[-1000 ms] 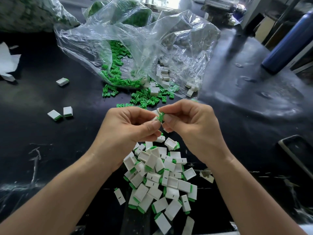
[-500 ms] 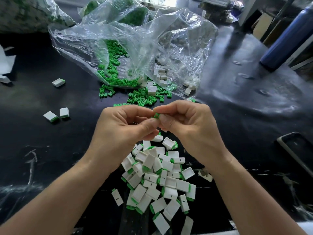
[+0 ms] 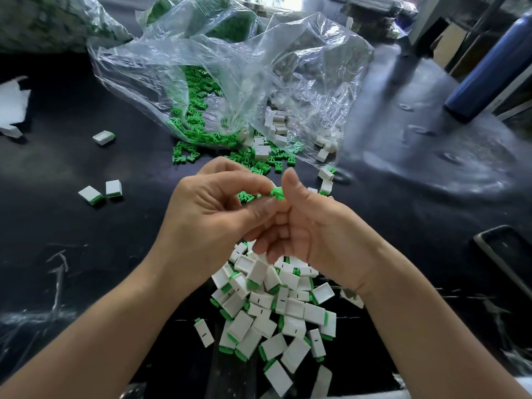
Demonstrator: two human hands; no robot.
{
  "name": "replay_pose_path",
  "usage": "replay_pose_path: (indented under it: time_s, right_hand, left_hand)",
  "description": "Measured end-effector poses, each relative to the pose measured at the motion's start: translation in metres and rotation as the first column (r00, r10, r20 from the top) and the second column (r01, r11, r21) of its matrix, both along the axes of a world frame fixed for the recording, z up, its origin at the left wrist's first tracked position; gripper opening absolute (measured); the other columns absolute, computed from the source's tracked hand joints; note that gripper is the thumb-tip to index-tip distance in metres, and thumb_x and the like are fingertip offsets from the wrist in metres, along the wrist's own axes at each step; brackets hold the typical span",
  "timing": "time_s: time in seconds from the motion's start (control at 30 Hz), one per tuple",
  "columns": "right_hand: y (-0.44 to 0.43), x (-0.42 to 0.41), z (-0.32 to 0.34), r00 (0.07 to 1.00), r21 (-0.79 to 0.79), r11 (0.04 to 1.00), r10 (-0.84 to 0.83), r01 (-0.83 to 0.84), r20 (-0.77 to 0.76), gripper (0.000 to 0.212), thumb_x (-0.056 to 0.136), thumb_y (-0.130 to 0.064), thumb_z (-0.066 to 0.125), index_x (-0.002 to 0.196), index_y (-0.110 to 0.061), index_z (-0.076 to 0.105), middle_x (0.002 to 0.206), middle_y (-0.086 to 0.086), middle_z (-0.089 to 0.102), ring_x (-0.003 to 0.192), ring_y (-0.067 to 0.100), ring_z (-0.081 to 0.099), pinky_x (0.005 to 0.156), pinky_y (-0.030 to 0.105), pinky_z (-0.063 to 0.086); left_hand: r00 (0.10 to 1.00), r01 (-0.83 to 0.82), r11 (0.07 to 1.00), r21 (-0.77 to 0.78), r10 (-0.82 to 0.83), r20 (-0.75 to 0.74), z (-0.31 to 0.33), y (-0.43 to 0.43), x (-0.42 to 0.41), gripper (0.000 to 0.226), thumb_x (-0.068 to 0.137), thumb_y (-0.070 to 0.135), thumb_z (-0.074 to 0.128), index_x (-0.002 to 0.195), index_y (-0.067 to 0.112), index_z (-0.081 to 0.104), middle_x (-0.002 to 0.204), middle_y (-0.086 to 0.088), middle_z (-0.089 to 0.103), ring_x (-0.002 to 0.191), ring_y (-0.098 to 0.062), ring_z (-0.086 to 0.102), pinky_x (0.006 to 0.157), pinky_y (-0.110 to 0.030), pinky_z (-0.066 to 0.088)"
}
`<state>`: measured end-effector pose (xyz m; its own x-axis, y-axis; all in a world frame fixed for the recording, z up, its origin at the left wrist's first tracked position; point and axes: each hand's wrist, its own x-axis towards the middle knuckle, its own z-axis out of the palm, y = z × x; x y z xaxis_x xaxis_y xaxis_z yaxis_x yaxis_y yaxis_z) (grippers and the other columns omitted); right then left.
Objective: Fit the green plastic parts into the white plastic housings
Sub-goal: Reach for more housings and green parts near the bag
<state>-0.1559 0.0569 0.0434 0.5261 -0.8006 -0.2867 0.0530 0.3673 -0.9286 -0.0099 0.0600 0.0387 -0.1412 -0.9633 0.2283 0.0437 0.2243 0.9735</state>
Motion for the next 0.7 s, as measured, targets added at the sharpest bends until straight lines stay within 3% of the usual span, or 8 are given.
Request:
replay_pose_path:
  time_s: [0.2, 0.3, 0.37, 0.5, 0.6, 0.7]
  right_hand:
    - [0.0011, 0.0002, 0.0013, 0.996, 0.016, 0.997, 0.081, -0.081, -0.023, 0.064, 0.078, -0.062, 0.027, 0.073, -0.007, 0.058, 0.063, 0.003, 0.06, 0.054, 0.014, 0.053, 0.052, 0.021, 0.042]
    - [0.0015, -0.001, -0.0006, 0.998, -0.009, 0.999, 0.045, -0.045, -0.038, 0.064, 0.082, -0.065, 0.031, 0.077, -0.005, 0.056, 0.057, 0.001, 0.054, 0.051, 0.013, 0.047, 0.05, 0.022, 0.038]
    - [0.0023, -0.001, -0.0007, 0.999, -0.027, 0.999, 0.018, -0.019, -0.045, 0.059, 0.077, -0.063, 0.037, 0.074, -0.008, 0.056, 0.056, 0.0, 0.051, 0.05, 0.012, 0.044, 0.048, 0.021, 0.037]
    - [0.0053, -0.0007, 0.0013, 0.994, -0.08, 0.997, -0.021, 0.013, -0.106, 0.053, 0.075, -0.06, 0.034, 0.06, -0.015, 0.057, 0.053, -0.002, 0.049, 0.048, 0.011, 0.04, 0.046, 0.02, 0.034]
    - [0.0058, -0.0006, 0.0015, 0.99, -0.107, 0.994, -0.012, -0.003, -0.142, 0.055, 0.074, -0.06, 0.033, 0.066, -0.009, 0.053, 0.053, -0.002, 0.048, 0.048, 0.011, 0.04, 0.047, 0.02, 0.035]
    - [0.0053, -0.001, 0.0014, 0.986, -0.131, 0.991, 0.004, -0.026, -0.166, 0.059, 0.075, -0.06, 0.031, 0.071, -0.007, 0.054, 0.057, 0.001, 0.047, 0.051, 0.012, 0.04, 0.048, 0.02, 0.035]
  left_hand:
    - [0.996, 0.08, 0.994, -0.073, -0.083, -0.036, 0.0018, 0.0027, -0.003, 0.014, 0.063, 0.009, 0.067, 0.077, 0.008, 0.067, 0.076, -0.01, 0.055, 0.041, -0.007, 0.054, 0.045, -0.015, 0.045]
    - [0.989, 0.14, 0.987, -0.079, -0.144, -0.046, -0.0005, 0.0018, -0.0027, 0.013, 0.067, 0.006, 0.071, 0.077, -0.002, 0.067, 0.075, -0.019, 0.054, 0.044, -0.023, 0.061, 0.047, -0.025, 0.051]
    - [0.977, 0.185, 0.981, -0.061, -0.19, -0.099, -0.0007, 0.0026, -0.0029, 0.017, 0.07, 0.006, 0.067, 0.08, -0.008, 0.064, 0.068, -0.02, 0.057, 0.043, -0.022, 0.062, 0.044, -0.021, 0.048]
    - [0.987, 0.15, 0.986, -0.067, -0.146, 0.061, -0.0024, 0.0009, -0.0003, 0.019, 0.068, 0.015, 0.069, 0.086, 0.011, 0.068, 0.059, 0.001, 0.063, 0.045, -0.01, 0.057, 0.04, -0.019, 0.041]
    - [0.991, 0.116, 0.991, -0.068, -0.111, 0.075, -0.0014, 0.0001, -0.0003, 0.014, 0.067, 0.011, 0.071, 0.08, 0.012, 0.07, 0.071, -0.003, 0.061, 0.05, -0.013, 0.058, 0.041, -0.021, 0.043]
    - [0.993, 0.112, 0.991, -0.067, -0.109, 0.045, -0.0011, 0.0017, -0.0027, 0.012, 0.068, 0.009, 0.071, 0.08, 0.007, 0.068, 0.069, -0.005, 0.062, 0.047, -0.013, 0.06, 0.04, -0.021, 0.041]
